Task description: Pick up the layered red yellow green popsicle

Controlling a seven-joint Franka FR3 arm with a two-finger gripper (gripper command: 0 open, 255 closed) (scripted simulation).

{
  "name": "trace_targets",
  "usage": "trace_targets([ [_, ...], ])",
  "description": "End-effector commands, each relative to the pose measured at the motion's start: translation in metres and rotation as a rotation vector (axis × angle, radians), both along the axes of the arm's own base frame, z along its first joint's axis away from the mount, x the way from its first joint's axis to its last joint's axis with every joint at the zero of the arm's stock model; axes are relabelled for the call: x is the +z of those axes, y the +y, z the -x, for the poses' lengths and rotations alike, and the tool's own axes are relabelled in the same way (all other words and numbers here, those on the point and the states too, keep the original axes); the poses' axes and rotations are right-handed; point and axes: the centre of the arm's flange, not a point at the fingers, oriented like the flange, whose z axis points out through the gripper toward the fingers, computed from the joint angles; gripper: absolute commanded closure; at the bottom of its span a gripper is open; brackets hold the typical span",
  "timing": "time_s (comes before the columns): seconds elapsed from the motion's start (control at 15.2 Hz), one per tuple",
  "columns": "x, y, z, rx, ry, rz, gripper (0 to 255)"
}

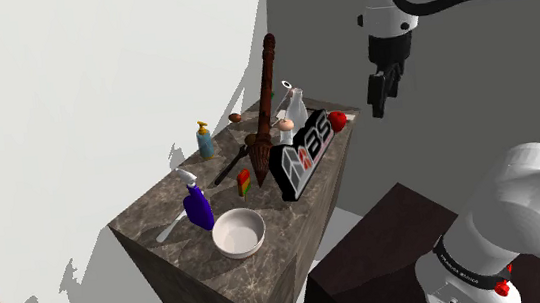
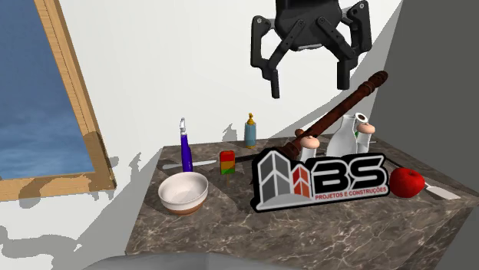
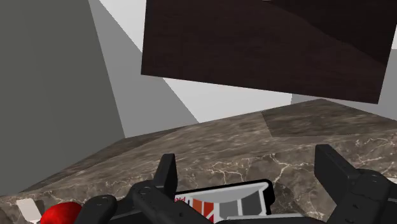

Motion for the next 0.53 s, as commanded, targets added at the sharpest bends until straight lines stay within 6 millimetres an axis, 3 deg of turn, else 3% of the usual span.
trace_targets([
  [0.0,0.000,0.000,0.000,0.000,0.000,0.000,0],
  [0.46,-0.057,0.028,-0.063,0.045,-0.006,-0.027,0],
])
